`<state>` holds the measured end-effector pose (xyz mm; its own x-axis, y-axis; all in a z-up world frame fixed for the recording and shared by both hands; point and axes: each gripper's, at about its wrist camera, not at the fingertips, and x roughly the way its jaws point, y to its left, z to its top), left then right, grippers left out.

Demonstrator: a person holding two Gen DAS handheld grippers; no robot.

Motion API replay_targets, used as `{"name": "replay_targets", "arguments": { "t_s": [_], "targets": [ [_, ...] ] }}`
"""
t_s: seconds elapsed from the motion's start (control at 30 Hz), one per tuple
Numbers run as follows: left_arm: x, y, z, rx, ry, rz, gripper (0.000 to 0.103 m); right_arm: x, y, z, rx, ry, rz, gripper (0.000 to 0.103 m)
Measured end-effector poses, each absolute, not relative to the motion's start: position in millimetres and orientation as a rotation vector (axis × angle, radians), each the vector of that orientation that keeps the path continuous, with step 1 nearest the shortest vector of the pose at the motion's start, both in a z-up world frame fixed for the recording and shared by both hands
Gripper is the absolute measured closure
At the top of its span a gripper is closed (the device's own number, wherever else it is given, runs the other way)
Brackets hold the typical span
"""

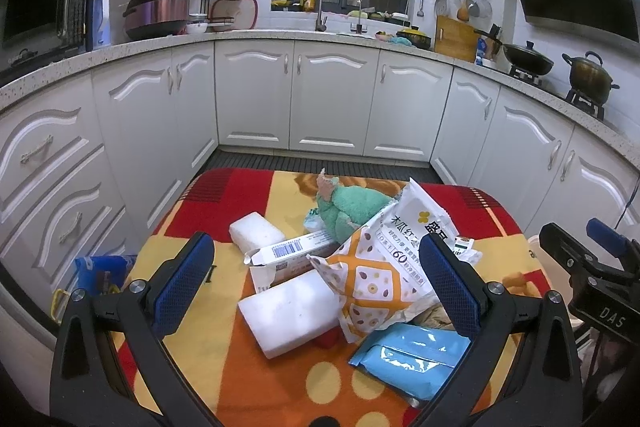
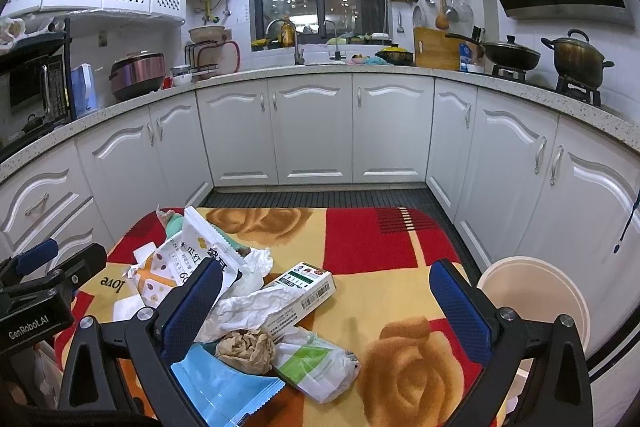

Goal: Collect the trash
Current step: 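Grasp the white-and-orange snack bag with the left tool while the right tool grasps the crumpled tissue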

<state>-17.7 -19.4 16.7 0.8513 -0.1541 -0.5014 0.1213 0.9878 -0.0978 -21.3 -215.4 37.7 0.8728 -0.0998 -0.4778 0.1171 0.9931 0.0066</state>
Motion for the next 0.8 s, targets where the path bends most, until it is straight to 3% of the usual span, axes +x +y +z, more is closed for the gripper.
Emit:
{"name": "replay_targets", "arguments": {
  "t_s": [0.47,0.8],
  "targets": [
    [-14,2,-1,-0.058,0.624,-0.217,0.001,-13,-221,24,0.028,0.592,-0.067,0.0],
    [16,-9,-5,-0.045,0.686,-0.323,0.001,-1,-238,-14,0.02,0.762,-0.023,0.0]
  ]
}}
